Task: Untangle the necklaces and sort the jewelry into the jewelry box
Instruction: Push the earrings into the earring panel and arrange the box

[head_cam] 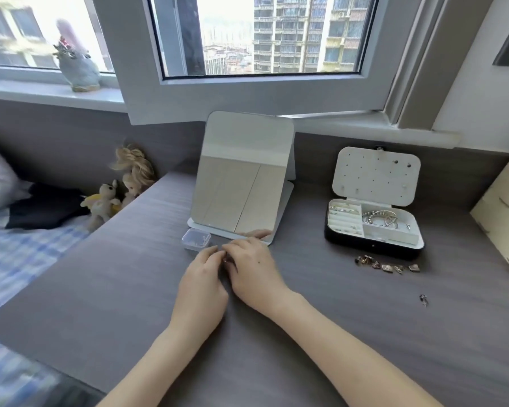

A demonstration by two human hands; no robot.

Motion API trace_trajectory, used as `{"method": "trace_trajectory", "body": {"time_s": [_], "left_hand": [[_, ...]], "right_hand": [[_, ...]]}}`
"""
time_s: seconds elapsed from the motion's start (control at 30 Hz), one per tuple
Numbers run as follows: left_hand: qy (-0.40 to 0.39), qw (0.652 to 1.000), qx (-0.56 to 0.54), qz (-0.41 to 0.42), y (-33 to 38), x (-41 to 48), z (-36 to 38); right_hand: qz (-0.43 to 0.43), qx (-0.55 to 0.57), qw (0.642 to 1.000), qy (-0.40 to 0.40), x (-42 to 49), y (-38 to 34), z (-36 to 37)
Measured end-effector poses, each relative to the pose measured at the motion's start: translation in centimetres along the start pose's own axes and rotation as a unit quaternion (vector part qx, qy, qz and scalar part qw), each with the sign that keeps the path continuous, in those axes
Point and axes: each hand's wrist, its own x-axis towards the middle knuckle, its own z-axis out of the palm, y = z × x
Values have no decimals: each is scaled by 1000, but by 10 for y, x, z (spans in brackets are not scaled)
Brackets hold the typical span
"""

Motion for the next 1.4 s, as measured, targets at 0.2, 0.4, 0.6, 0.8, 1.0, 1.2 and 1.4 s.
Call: {"method": "trace_trajectory", "body": {"time_s": [0.2, 0.4, 0.6, 0.8, 1.0, 1.2, 1.4], "left_hand": [[-35, 995, -96, 20, 25, -5, 5], [-91, 977, -182, 68, 76, -12, 33], [-171, 945, -268, 81, 113, -8, 63], [-198, 928, -306, 74, 105, 8, 57], [73, 997, -10, 30, 38, 33, 10], [15, 985, 137, -104, -15, 49, -6], [48, 998, 29, -25, 13, 43, -8]], "right_hand": [[69, 84, 993, 40, -17, 15, -16], [150, 129, 977, 72, -62, 49, -56], [210, 131, 964, 93, -100, 79, -88], [206, 141, 962, 107, -107, 88, -90], [208, 153, 960, 108, -109, 92, -89], [208, 146, 960, 116, -109, 90, -87], [183, 144, 961, 147, -111, 85, -90]]}}
